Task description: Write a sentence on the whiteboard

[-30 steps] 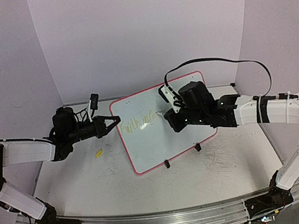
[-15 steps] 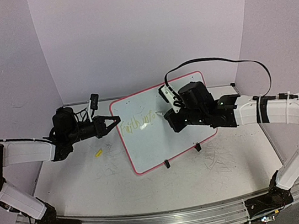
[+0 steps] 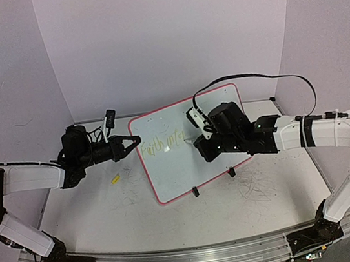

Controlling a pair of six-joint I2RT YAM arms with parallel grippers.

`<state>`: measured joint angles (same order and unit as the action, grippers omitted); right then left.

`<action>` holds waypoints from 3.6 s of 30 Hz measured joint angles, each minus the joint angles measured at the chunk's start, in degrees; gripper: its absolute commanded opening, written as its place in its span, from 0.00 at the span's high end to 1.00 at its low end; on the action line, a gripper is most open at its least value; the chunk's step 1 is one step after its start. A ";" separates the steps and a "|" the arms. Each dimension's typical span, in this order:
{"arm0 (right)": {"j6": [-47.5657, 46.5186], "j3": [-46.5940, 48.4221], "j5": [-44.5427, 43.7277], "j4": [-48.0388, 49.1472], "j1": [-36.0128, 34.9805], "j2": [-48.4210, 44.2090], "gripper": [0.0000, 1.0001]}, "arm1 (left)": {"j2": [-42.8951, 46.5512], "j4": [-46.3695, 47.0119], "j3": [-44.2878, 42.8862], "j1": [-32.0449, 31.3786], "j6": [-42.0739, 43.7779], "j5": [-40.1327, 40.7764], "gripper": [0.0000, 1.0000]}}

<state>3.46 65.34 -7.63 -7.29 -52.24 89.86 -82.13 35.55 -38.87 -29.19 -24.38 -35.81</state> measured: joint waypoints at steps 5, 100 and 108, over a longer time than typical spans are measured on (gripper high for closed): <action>-0.02 0.85 -0.65 0.06 0.03 0.14 1.00 | 0.00 0.00 0.00 0.00 0.00 0.00 1.00; 0.15 -0.57 0.80 0.73 3.73 -5.14 1.00 | 0.46 -0.55 0.00 -0.28 0.39 0.04 1.00; -0.42 -0.69 2.83 0.96 3.73 -5.11 1.00 | 0.46 -0.55 0.00 -0.31 0.39 0.15 1.00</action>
<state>3.04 64.65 -4.80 -6.33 -48.51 84.75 -81.67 35.00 -38.87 -29.50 -23.99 -35.66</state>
